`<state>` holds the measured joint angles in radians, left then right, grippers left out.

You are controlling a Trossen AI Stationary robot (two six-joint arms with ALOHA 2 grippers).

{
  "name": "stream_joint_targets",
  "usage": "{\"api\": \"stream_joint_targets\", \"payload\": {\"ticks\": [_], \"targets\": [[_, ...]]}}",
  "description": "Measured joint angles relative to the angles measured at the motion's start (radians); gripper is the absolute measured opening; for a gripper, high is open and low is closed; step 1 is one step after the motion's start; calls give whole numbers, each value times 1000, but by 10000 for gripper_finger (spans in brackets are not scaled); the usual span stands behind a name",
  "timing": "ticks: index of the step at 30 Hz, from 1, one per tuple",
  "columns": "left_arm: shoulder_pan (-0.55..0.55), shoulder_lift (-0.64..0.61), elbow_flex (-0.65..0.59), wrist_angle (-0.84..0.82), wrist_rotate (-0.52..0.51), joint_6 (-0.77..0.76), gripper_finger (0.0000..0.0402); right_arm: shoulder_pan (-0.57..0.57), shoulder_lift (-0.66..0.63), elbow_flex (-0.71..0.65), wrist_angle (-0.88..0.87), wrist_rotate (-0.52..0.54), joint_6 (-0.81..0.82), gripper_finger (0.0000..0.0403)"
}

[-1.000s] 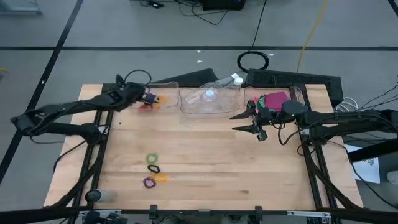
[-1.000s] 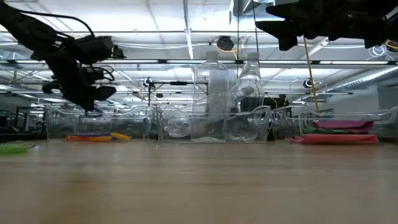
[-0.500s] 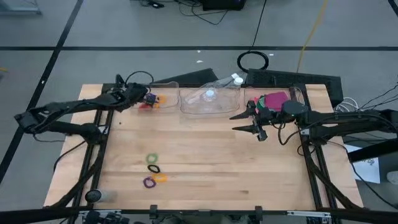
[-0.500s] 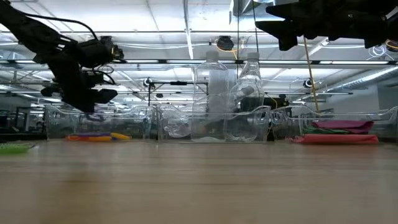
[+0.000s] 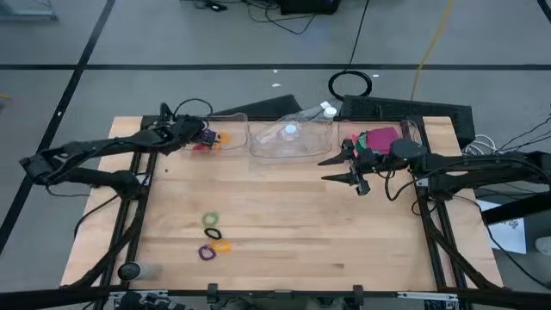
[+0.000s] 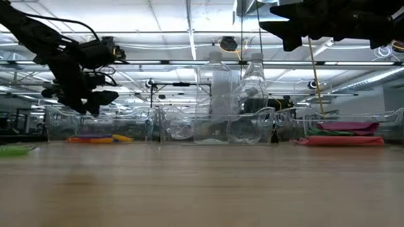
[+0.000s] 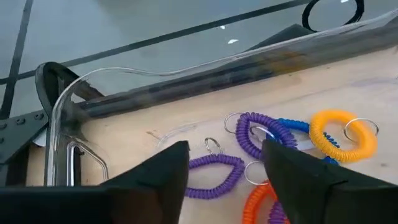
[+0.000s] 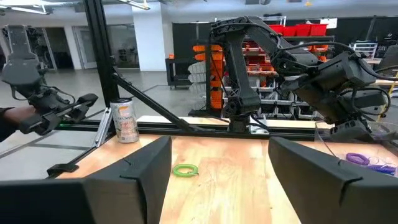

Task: Pick & Place Sports Items
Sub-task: Put the green spring keychain into the left transparent bin

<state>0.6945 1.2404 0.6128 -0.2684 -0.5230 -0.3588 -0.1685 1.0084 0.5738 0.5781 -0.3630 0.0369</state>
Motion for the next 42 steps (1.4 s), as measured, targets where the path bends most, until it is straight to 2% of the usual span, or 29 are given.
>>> {"api": "stream_joint_targets", "payload": {"ticks": [3, 7, 16, 19, 23, 28, 30, 32, 36, 42], "targets": [[0, 0, 0, 1, 30, 35, 188, 0, 0, 0, 0, 0, 0, 196], [0, -28, 0, 11, 136, 80, 202, 0, 0, 0, 0, 0, 0, 196], [-65, -239, 0, 80, 322, 134, 190, 0, 0, 0, 0, 0, 0, 196], [-112, -313, 0, 113, 455, 151, 181, 0, 0, 0, 0, 0, 0, 196], [-191, -394, 0, 152, 699, 171, 172, 0, 0, 0, 0, 0, 0, 196], [-315, -433, 0, 141, 1013, 188, 166, 0, 0, 0, 0, 0, 1, 196], [-378, -435, 0, 100, 1079, 207, 164, 0, 0, 0, 0, 0, 2, 196], [-459, -432, 0, 38, 1072, 258, 163, 0, 0, 0, 0, 0, 3, 196], [-640, -390, 0, -64, 946, 335, 161, 0, 0, 0, 0, 0, 3, 196], [-840, -279, 0, -98, 821, 271, 161, 0, 0, 0, 0, 0, 3, 196]]}}
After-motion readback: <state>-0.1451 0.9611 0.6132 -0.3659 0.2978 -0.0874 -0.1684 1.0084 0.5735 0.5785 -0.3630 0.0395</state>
